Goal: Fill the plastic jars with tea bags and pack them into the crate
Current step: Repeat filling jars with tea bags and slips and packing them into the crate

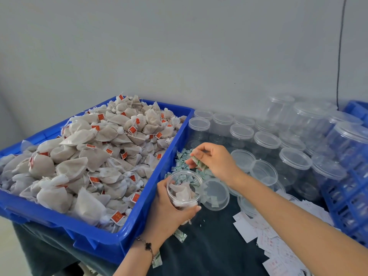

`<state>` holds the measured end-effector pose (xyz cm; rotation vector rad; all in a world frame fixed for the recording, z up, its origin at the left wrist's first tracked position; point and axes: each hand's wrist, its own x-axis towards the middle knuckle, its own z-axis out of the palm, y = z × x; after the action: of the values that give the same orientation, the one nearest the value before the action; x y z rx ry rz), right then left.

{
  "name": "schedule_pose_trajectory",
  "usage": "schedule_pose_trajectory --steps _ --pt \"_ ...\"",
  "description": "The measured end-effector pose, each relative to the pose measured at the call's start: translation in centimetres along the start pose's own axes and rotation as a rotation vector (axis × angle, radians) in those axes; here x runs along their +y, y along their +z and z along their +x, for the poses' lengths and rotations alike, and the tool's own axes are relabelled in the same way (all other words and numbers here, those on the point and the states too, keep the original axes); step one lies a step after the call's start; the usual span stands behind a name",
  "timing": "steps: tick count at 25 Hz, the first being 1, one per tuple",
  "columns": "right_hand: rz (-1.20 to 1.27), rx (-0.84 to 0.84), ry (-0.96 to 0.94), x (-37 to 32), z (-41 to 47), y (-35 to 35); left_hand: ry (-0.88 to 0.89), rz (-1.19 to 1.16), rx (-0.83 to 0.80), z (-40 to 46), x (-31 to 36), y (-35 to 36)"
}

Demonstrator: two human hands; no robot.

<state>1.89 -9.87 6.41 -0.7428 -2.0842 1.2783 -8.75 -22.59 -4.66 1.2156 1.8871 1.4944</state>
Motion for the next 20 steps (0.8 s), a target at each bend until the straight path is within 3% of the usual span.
schedule_pose_trajectory --steps 5,13,17,20 --pt "-0.288 -0.124 -0.017 -0.5 -1.5 1.6 -0.014 -0.001 0.011 -0.1 0.3 0.0" --pt "-0.375 -0.112 0.007 0.0 -4.5 -0.6 -0.019 0.036 -0.042 0.2 2.0 0.6" --pt "-0.331 0.21 -0.01 1.0 -6.8 -3.9 0.109 0.121 -0.036 -0.2 4.5 2.6" --pt "-0.581 0.293 0.196 3.6 -9.0 -7.5 0.152 0.06 -0.075 -1.2 6.1 5.0"
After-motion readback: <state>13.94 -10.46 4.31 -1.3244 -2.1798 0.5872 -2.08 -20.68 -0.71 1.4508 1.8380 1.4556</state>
